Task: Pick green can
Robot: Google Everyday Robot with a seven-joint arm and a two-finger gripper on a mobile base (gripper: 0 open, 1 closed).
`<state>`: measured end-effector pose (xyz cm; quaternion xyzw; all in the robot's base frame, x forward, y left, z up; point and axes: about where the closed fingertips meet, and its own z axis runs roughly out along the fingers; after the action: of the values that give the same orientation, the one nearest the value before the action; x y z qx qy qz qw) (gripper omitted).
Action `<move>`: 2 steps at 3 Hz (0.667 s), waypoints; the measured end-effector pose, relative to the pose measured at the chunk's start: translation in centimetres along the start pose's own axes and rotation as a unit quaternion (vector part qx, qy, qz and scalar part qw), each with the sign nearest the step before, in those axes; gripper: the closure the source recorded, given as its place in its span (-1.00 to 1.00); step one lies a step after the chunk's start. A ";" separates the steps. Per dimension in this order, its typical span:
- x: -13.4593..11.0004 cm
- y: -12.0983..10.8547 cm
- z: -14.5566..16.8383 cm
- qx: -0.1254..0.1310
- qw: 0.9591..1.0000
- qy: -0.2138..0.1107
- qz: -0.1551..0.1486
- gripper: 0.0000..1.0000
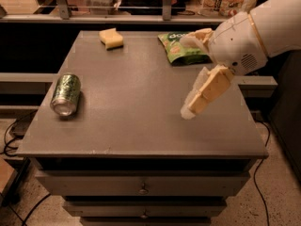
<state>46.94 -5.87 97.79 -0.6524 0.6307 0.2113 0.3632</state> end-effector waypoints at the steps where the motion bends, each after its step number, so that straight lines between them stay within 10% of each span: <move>1: 0.1 -0.2 1.1 -0.010 1.000 0.001 0.014 -1.00; 2: -1.6 -1.4 6.8 -0.048 0.999 -0.014 0.017 -1.00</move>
Offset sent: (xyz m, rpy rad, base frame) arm 0.0449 0.1011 -0.0459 0.0457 0.1217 0.1017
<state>49.34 0.14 94.84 -0.6552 0.6255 0.2565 0.3370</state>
